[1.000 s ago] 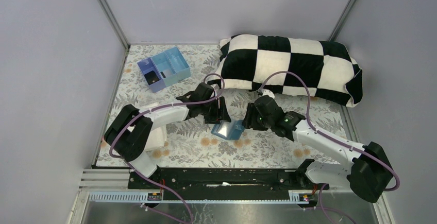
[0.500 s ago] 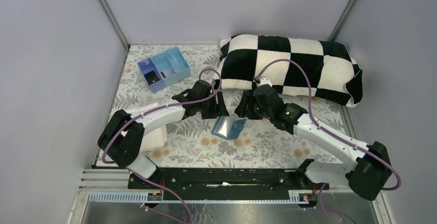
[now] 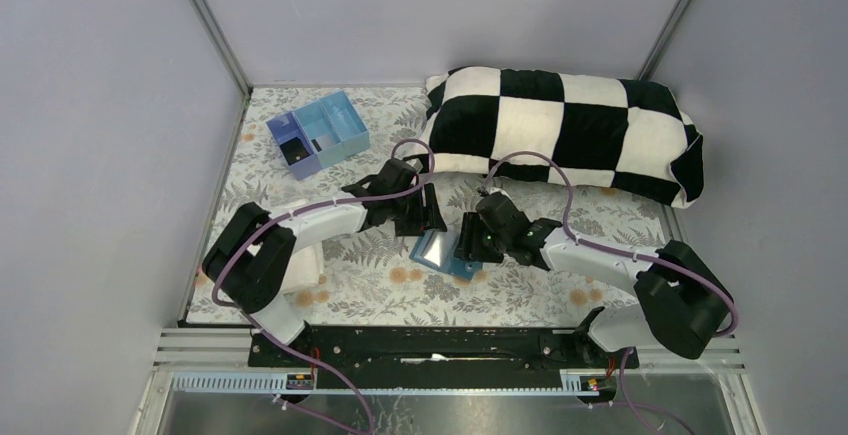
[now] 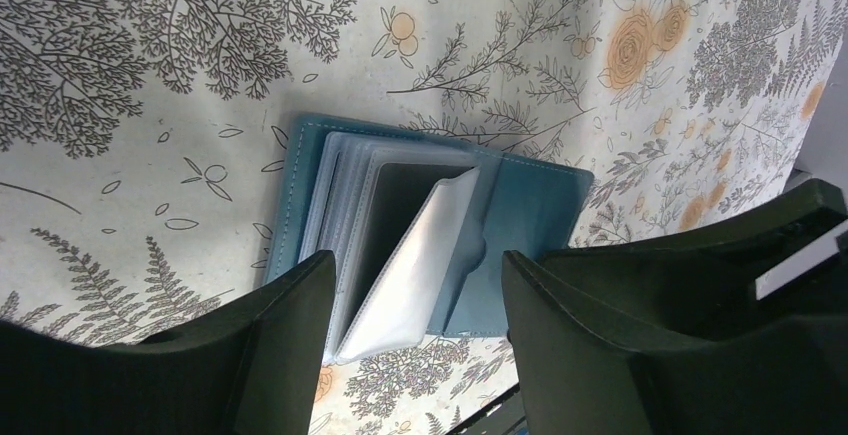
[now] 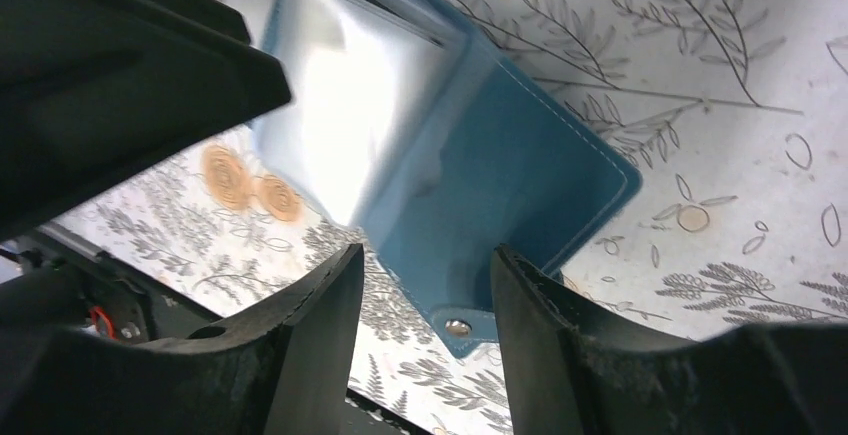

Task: Take the credit cards out of the card holder
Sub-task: Remove the credit card from the card holder.

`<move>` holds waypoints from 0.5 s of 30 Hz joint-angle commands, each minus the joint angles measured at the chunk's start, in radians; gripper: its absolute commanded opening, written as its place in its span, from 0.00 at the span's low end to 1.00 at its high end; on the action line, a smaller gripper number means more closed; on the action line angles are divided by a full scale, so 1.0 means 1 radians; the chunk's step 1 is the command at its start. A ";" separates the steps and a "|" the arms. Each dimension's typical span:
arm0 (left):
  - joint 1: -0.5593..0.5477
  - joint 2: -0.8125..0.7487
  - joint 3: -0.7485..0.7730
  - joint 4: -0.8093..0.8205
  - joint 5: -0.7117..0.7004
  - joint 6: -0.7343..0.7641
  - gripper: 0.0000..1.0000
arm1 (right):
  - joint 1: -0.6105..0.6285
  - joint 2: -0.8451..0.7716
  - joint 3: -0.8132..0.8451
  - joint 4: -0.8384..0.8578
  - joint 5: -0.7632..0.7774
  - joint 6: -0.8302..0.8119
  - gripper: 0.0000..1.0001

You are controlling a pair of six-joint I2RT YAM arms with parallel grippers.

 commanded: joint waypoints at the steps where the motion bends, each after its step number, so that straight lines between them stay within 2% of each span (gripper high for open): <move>1: 0.002 0.017 -0.005 0.066 0.034 -0.010 0.65 | 0.004 -0.016 -0.042 0.072 0.034 0.008 0.56; 15: -0.016 0.061 -0.026 0.136 0.131 -0.044 0.63 | -0.030 0.049 -0.128 0.179 0.028 0.020 0.54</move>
